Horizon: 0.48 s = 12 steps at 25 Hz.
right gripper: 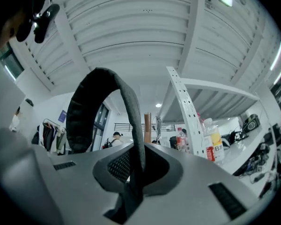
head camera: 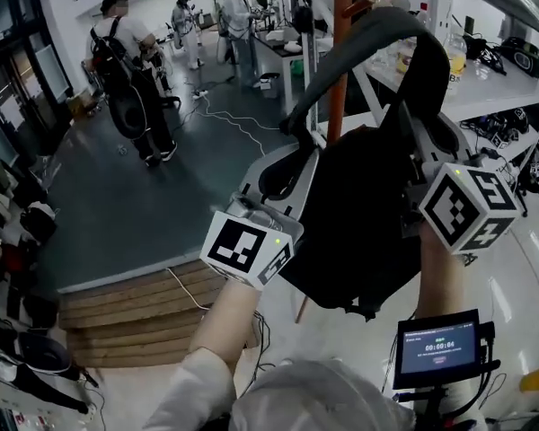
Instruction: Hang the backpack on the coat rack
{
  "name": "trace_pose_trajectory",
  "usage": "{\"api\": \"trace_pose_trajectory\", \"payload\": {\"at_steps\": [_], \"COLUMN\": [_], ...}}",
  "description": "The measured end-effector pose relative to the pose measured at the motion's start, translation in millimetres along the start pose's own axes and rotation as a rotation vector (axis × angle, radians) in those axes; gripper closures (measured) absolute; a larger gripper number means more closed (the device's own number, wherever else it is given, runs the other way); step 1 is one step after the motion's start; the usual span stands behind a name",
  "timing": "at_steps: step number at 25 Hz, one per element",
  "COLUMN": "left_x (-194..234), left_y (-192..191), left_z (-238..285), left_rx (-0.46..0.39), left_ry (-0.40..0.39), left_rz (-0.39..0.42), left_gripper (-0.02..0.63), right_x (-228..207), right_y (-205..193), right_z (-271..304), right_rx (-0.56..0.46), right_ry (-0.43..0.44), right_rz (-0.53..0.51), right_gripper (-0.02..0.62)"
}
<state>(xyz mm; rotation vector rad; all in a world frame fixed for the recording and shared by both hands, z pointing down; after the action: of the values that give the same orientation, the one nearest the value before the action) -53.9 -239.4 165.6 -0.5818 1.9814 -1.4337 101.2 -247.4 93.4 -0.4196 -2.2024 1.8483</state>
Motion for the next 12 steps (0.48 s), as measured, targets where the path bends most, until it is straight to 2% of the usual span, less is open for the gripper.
{"api": "trace_pose_trajectory", "payload": {"at_steps": [3,6,9,12], "left_x": [7,13,20,19], "left_y": [10,19,21,20], "left_z": [27,47,65,90], "left_rx": [0.007,0.020,0.066,0.119], "left_ry": [-0.044,-0.111,-0.129,-0.171], "left_rz": [-0.042,-0.111,-0.124,-0.144], "left_gripper": [0.589,0.589,0.589,0.589], "right_x": [-9,-9,1,5], "right_y": [16,30,41,50], "right_z": [15,22,30,42], "right_rx": [0.011,0.011,0.024,0.043], "right_ry": [-0.099,-0.227,-0.340,-0.438], "right_rz": [-0.138,-0.340,-0.552,-0.707], "right_gripper": [0.556,0.555,0.557,0.557]}}
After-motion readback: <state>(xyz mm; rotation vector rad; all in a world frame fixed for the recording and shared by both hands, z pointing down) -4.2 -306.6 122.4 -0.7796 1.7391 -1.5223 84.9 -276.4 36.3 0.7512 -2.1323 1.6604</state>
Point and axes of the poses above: the fingertips, and each gripper's own axes: z forward along the fingers, x to its left, y out of its top, the point moved 2 cm from there along -z, backward along the fingers, and after that the axes turned 8 degrees about x, right-handed, at the moved point
